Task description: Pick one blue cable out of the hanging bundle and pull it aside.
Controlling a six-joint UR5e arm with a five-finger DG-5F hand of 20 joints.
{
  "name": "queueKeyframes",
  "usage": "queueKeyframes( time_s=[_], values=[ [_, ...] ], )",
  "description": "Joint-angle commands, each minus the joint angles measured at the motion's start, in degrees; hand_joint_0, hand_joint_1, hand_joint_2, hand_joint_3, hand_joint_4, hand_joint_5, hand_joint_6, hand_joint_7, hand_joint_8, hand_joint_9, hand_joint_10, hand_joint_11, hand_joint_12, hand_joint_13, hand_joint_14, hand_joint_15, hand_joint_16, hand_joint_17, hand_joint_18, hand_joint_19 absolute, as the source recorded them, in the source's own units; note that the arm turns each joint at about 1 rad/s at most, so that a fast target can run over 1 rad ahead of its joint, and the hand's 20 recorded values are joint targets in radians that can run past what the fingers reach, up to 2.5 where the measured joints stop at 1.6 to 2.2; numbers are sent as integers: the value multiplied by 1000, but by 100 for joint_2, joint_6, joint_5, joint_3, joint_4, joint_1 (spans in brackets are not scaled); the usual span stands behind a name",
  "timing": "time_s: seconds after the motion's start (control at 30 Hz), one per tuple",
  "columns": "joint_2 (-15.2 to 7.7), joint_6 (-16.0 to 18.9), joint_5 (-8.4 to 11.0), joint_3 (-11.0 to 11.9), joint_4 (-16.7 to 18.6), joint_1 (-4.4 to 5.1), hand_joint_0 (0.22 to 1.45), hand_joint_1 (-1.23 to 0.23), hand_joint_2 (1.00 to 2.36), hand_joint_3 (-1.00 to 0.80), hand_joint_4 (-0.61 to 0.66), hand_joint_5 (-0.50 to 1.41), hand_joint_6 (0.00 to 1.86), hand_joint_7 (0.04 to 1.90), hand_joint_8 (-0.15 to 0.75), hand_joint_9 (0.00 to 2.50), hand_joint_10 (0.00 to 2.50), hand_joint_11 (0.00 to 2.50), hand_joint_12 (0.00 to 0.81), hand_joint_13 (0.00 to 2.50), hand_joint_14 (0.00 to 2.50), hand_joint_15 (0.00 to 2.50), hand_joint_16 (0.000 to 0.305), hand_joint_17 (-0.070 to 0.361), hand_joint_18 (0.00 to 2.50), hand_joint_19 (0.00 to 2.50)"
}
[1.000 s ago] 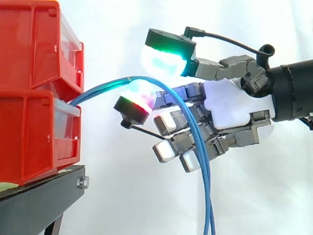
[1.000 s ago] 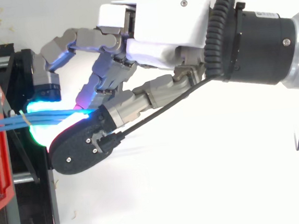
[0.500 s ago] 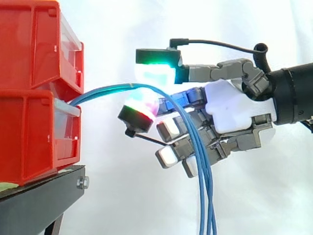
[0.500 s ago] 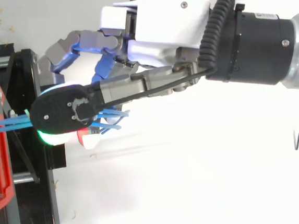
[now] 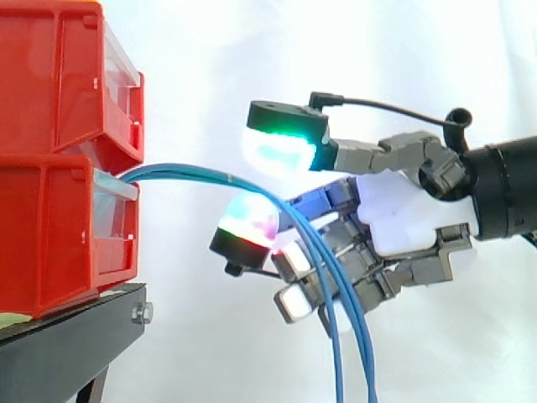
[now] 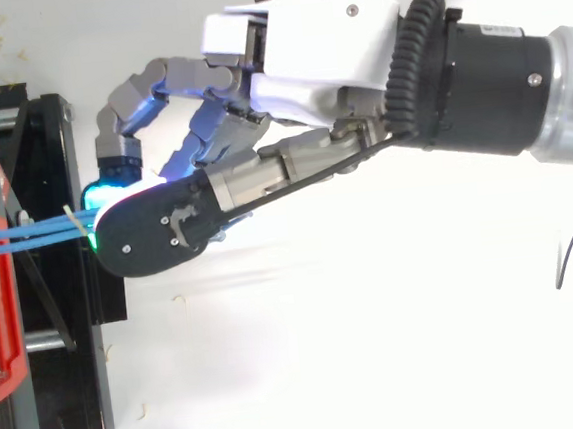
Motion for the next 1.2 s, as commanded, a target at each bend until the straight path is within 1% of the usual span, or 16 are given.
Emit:
queueKeyframes(
  time_s=[0.0,0.03,0.1,0.2,0.27,0.3,0.33,0.37,0.43,0.63,0.7,0.8,0.93,1.03,1.1,1.17],
  values=[
    [-1,-3,0,-251,742,14,481,-497,1000,-500,138,-178,872,934,350,1015,16,813,391,924,19,597,59,133,970,597],
    [-1,-3,0,-242,759,14,477,-472,1000,-500,137,-178,871,933,352,1011,14,801,397,923,19,605,60,134,966,604],
    [-1,-3,-9,-242,759,23,455,-328,1000,-500,154,-186,850,902,363,975,16,795,419,903,17,598,64,145,940,611],
    [-1,-12,-9,-215,759,32,436,-290,1000,-500,156,-192,824,891,368,934,16,783,429,882,16,596,67,151,924,598],
    [-1,-12,0,-215,786,49,432,-371,1000,-500,147,-199,825,873,365,915,16,780,429,874,17,590,67,150,916,598],
    [-1,-12,0,-215,786,49,445,-476,1000,-500,140,-208,827,871,352,867,13,785,418,833,18,590,65,146,875,591],
    [-1,-12,0,-215,786,49,445,-482,1000,-500,136,-209,828,867,350,851,13,787,418,825,16,587,65,146,869,584],
    [-1,-12,0,-215,786,58,465,-560,1000,-500,122,-221,824,861,335,789,15,784,408,769,16,578,63,141,790,578],
    [-1,6,9,-215,786,67,490,-645,1001,-476,103,-227,819,855,319,732,15,759,393,723,18,572,60,135,732,576],
    [-1,76,9,-215,821,102,555,-729,1003,-455,71,-229,814,863,292,699,16,758,365,701,19,563,56,125,696,560],
    [-1,76,9,-224,865,102,596,-746,1007,-417,52,-228,825,866,285,698,16,751,354,708,19,567,54,121,696,554],
    [8,94,17,-224,847,128,619,-708,1011,-372,61,-223,849,850,287,735,16,756,351,727,19,567,52,118,723,558],
    [8,164,9,-224,794,128,579,-540,1009,-401,87,-205,859,877,310,803,16,761,363,767,18,581,53,119,739,583],
    [8,173,9,-224,786,128,564,-479,1007,-417,77,-191,851,911,309,815,17,766,367,767,19,588,54,121,728,602],
    [8,173,9,-215,812,137,548,-454,1006,-435,91,-189,849,907,316,822,17,759,371,765,18,587,55,123,725,610],
    [8,173,9,-215,812,137,542,-462,1005,-439,98,-188,847,909,319,826,14,761,376,766,19,594,55,124,728,609]
  ],
)
